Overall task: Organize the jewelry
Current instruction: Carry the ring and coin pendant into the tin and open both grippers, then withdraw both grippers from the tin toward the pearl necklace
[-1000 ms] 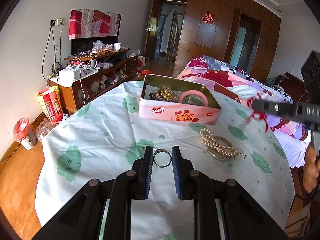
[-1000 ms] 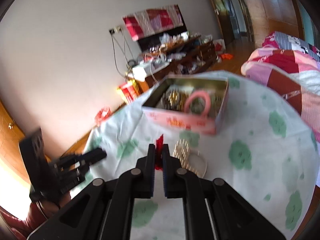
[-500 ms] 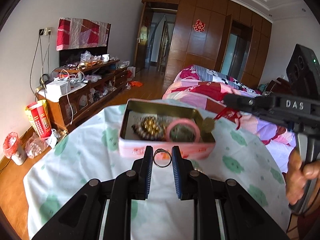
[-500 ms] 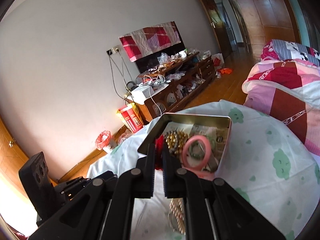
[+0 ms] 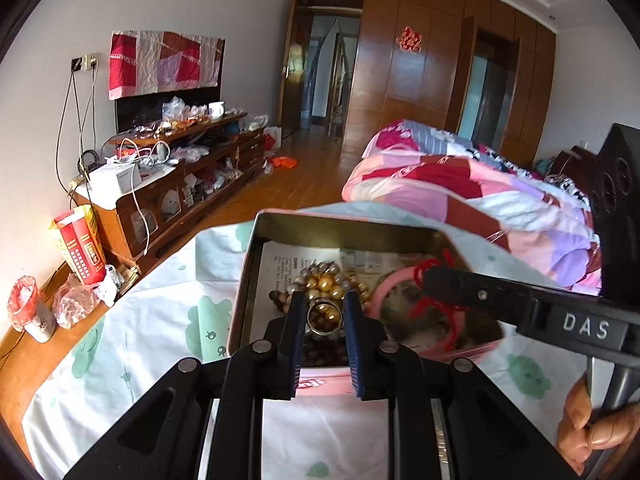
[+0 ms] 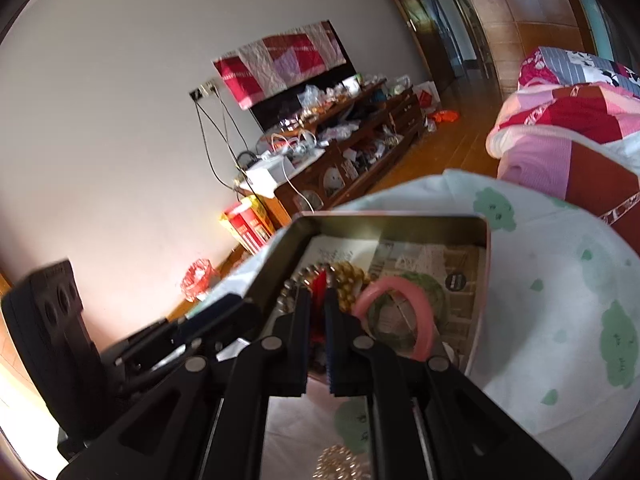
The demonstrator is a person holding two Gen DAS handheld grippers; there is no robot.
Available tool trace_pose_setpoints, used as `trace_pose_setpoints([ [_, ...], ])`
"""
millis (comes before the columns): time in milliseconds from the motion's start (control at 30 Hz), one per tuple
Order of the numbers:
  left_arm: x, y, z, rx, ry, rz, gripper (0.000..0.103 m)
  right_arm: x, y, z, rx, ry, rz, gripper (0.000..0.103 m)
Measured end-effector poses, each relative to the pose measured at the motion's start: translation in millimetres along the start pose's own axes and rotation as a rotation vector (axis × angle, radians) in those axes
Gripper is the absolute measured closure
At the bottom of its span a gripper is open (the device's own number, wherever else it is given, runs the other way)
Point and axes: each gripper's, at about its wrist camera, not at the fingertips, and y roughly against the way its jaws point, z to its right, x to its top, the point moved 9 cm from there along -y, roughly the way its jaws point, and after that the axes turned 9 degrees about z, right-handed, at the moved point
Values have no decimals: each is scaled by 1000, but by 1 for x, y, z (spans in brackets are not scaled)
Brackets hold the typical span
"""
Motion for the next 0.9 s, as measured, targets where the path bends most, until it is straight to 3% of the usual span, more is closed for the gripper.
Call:
trace_pose_setpoints([
  [300,-14,-12,-11,40,23,-61,84,-17,-5,22,-38,-10,-32,91],
  [333,-14,-12,-12,48,28,-62,84,-17,-5,23,-33,-20,-32,88],
  [400,-14,-13,-13,54,27,-64,84,-16,-2,26,-26,-51,-27,73],
  [433,-14,-14,-13,59,22,-65,83,-15,1,28,-31,-60,-16,58],
  [500,-14,-15,-11,69,6,-67,81,-8,10,30,-35,-68,32,52],
  [567,-14,-15,-8,67,-8,-70,76,1,22,31,-39,-75,90,52],
  [600,-14,-16,-7,67,-18,-71,69,5,27,33,-50,-79,114,51],
  [633,-14,-17,-6,72,-26,-71,54,8,27,34,-59,-82,128,49],
  [733,-14,-15,0,85,-68,-68,36,13,32,42,-103,-94,150,44],
  [900,-13,-14,-4,101,-63,-58,36,13,38,45,-155,-73,158,44],
])
